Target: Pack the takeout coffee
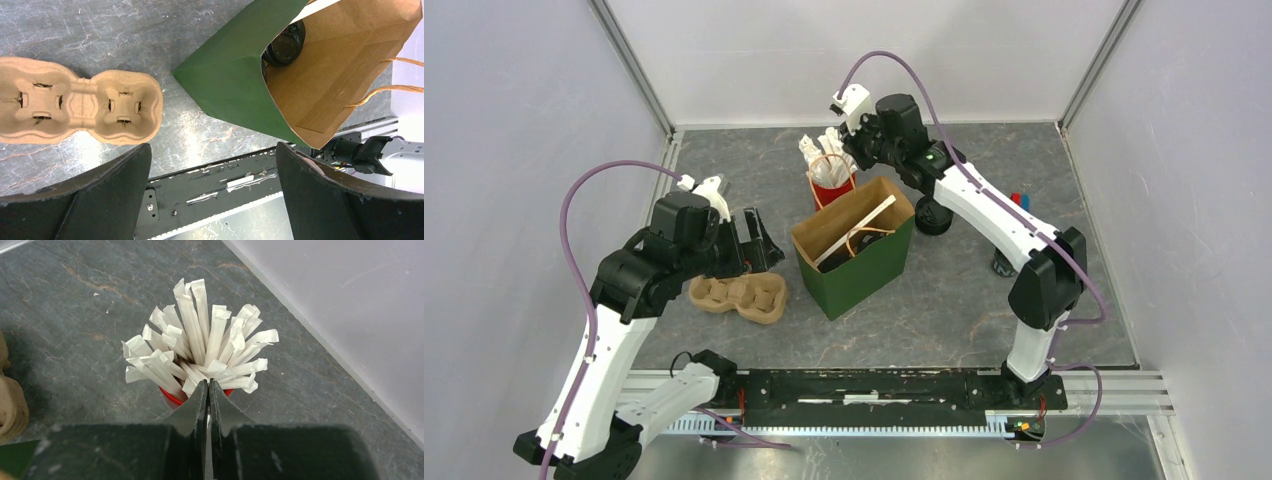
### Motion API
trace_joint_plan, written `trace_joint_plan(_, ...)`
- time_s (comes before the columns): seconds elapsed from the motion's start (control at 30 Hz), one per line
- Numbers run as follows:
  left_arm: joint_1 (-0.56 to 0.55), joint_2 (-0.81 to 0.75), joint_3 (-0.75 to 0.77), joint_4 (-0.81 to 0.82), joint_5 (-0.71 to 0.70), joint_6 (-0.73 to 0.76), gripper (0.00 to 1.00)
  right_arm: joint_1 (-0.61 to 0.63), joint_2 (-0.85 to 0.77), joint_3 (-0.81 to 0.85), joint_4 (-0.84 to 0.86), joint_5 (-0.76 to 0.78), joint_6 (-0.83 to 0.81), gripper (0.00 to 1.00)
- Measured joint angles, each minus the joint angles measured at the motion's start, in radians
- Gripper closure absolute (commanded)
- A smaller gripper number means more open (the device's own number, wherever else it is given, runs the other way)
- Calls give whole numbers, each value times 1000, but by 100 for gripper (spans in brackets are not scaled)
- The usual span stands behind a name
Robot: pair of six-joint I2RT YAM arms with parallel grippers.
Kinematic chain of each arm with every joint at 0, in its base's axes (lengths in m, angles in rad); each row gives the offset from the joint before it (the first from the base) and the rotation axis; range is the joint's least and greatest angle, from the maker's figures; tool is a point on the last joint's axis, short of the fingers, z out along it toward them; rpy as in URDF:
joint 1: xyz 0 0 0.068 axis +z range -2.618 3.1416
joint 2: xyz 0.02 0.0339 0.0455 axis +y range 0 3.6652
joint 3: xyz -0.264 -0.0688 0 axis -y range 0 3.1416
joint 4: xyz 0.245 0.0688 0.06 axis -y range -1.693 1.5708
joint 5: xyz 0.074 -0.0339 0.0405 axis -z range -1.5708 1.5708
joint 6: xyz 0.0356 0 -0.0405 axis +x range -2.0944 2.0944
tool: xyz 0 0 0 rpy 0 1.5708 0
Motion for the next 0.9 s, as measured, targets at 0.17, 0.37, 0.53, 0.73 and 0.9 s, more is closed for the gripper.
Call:
trace_joint_plan(0.17,0,0,0,0,0,0,0,0,39,-15,19,-10,6,89)
trace_joint_plan(0.37,0,0,0,0,0,0,0,0,61,-20,33,-24,21,68)
trace_joint_plan(0.53,0,0,0,0,0,0,0,-2,62,-15,33,-22,35,56)
trace_joint_plan(0.73,0,-2,0,0,0,0,0,-25,56,3,32,-24,57,65)
trace_joint_plan(0.9,0,-3,0,0,0,0,0,-56,49,6,31,-24,58,62)
